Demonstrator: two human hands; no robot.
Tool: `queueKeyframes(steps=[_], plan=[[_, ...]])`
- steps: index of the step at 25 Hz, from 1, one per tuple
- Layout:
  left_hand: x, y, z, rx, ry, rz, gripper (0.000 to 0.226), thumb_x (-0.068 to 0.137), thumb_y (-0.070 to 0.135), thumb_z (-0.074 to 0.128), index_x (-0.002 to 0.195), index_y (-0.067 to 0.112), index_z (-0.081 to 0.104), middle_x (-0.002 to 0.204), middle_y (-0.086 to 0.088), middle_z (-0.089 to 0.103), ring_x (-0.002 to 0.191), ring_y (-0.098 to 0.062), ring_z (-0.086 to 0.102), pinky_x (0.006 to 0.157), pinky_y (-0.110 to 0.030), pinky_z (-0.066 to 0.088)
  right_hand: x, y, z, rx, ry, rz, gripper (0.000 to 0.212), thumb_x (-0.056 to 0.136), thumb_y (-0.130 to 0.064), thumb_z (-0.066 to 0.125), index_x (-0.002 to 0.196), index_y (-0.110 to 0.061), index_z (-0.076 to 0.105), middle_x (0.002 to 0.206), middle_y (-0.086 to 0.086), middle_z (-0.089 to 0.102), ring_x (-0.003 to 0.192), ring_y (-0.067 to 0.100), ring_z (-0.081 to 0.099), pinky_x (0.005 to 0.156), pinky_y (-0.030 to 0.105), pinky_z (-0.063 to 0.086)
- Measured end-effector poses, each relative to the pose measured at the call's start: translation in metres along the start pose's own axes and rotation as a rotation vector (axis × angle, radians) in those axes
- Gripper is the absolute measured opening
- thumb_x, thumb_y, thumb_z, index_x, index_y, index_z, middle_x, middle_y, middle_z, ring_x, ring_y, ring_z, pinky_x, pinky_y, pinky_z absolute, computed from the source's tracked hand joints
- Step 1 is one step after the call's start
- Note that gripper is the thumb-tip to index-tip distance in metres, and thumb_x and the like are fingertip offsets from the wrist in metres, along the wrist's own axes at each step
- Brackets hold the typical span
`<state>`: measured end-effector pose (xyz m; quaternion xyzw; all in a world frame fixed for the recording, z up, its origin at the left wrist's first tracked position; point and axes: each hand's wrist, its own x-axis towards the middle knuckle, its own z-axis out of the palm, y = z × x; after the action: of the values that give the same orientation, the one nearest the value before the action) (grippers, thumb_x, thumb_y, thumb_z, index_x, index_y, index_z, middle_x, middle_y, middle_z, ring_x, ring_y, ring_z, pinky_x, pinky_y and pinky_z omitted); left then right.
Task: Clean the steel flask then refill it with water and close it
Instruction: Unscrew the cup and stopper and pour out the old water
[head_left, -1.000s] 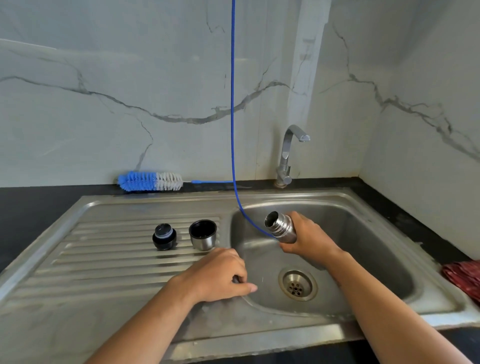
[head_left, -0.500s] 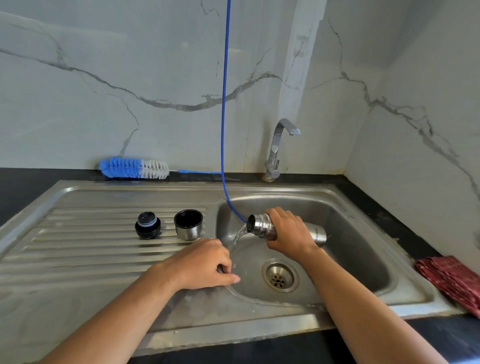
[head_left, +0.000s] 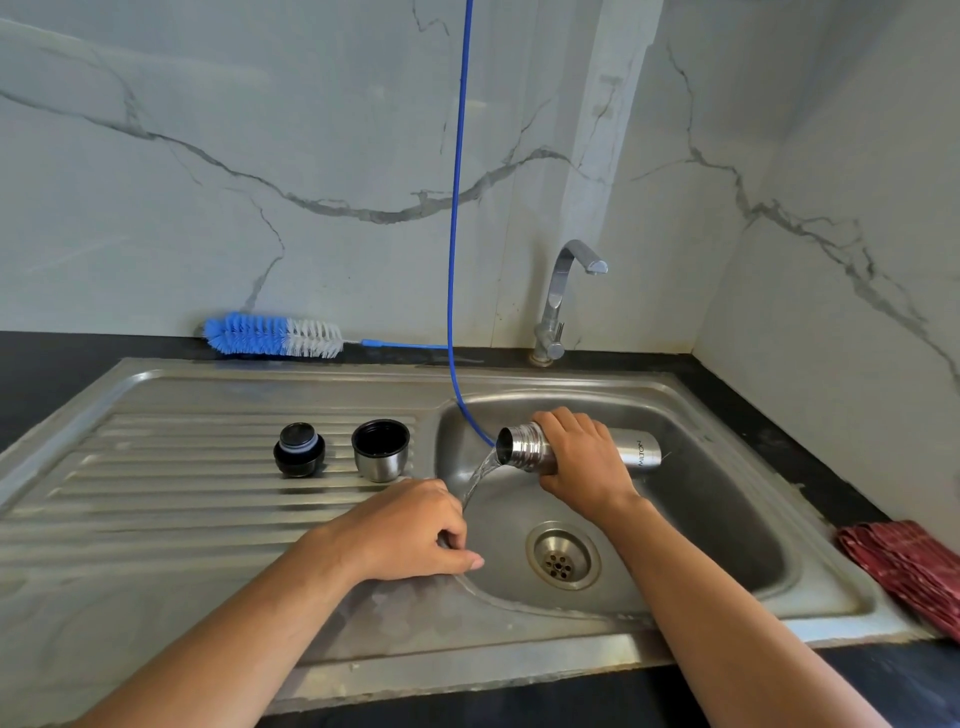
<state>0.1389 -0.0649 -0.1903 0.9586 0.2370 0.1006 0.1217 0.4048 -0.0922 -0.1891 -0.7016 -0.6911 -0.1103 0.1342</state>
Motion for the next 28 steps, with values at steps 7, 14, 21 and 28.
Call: queueKeyframes(steps=[7, 14, 21, 28], plan=[[0.0007, -0.0002, 0.0013, -0.010, -0.005, -0.002, 0.043, 0.086, 0.065, 0.059, 0.071, 0.027, 0.073, 0.071, 0.012, 0.064, 0.082, -0.005, 0.055, 0.078, -0.027, 0.048, 0.0012, 0.0008, -0.0005, -0.030, 0.055, -0.004, 0.071, 0.073, -0.024, 0.084, 0.137, -0.023, 0.052, 0.129, 0.000, 0.058, 0.120, 0.024, 0.055, 0.115, 0.041, 0.036], [0.0003, 0.0005, 0.0004, -0.015, 0.001, 0.007, 0.041, 0.087, 0.064, 0.060, 0.071, 0.028, 0.073, 0.071, 0.012, 0.064, 0.083, -0.006, 0.056, 0.078, -0.025, 0.047, 0.0021, 0.0023, 0.0002, -0.040, 0.073, -0.006, 0.073, 0.072, -0.022, 0.086, 0.137, -0.024, 0.054, 0.128, 0.001, 0.060, 0.121, 0.025, 0.056, 0.118, 0.048, 0.036], [0.0011, -0.0016, 0.0026, -0.014, 0.004, 0.012, 0.044, 0.086, 0.066, 0.058, 0.071, 0.027, 0.072, 0.069, 0.013, 0.062, 0.082, -0.006, 0.055, 0.077, -0.027, 0.048, 0.0029, 0.0028, 0.0000, -0.051, 0.099, -0.002, 0.071, 0.072, -0.021, 0.086, 0.136, -0.024, 0.055, 0.128, 0.001, 0.061, 0.121, 0.025, 0.056, 0.118, 0.049, 0.036], [0.0012, -0.0028, 0.0038, -0.009, 0.001, 0.013, 0.044, 0.086, 0.066, 0.059, 0.073, 0.026, 0.073, 0.070, 0.012, 0.063, 0.082, -0.005, 0.055, 0.078, -0.029, 0.048, 0.0033, 0.0037, -0.0007, -0.056, 0.132, 0.000, 0.072, 0.070, -0.019, 0.088, 0.135, -0.023, 0.057, 0.127, 0.002, 0.062, 0.120, 0.026, 0.057, 0.118, 0.048, 0.035]])
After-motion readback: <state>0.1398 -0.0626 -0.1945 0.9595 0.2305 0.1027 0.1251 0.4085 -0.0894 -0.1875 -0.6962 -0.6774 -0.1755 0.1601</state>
